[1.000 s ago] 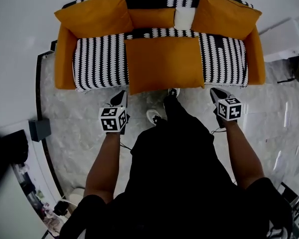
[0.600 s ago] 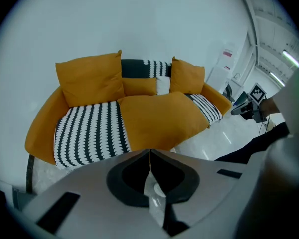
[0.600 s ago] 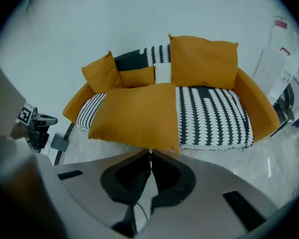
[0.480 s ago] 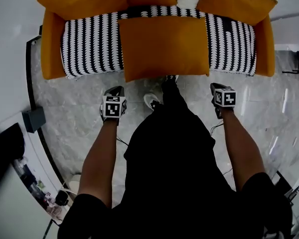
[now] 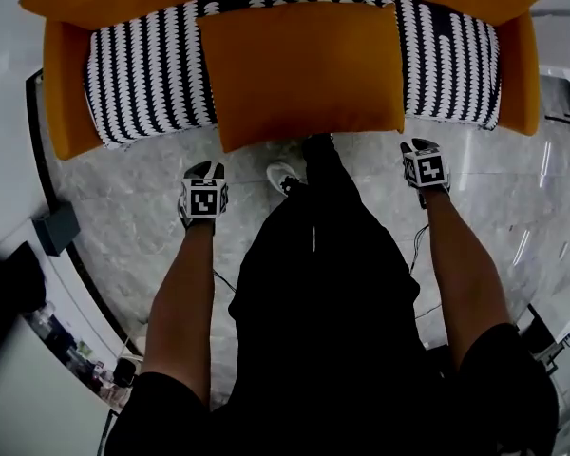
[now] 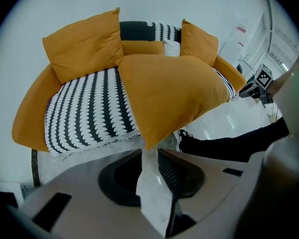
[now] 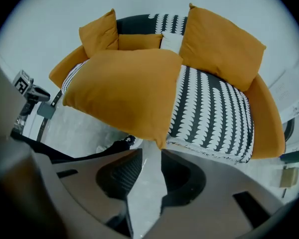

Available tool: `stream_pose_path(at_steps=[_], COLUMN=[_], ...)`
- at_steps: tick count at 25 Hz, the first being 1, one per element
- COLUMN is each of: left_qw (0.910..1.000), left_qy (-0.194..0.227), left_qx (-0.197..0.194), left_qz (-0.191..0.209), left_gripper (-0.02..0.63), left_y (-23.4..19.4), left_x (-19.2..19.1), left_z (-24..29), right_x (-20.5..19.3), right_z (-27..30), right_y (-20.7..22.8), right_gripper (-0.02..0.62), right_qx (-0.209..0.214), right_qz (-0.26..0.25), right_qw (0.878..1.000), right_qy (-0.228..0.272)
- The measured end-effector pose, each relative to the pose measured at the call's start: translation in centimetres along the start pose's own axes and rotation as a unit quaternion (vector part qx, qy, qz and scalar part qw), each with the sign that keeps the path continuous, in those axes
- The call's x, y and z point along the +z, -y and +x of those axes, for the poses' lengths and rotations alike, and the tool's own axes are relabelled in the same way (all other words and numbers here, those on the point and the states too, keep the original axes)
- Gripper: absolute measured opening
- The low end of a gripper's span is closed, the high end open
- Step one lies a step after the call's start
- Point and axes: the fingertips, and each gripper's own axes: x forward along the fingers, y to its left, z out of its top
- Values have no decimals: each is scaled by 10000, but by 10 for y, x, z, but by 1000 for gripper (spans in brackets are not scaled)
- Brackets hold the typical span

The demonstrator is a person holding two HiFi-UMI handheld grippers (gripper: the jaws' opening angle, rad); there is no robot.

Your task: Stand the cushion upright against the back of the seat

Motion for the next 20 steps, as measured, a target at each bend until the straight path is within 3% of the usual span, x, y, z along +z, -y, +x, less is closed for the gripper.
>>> stream_pose_path(at_steps=[5,10,20], left_qw=[9992,9975,9954], left_qy=[-407,-650,-858], left_qx=[29,-85,-132], left_qz=[-5,269,403], left_gripper=[132,160,163], left_y=[2,6,-6], left_x=[-18,-17,-12], left_z=[28,60,88], right_x=[-11,-13,8], right_z=[36,71,86], right_y=[6,4,0], right_gripper=[132,187,189], right_qx=[127,261,98], right_qz=[-149,-391,-630], right_qw=[9994,9977,9968], right_qy=[-284,-486,-483])
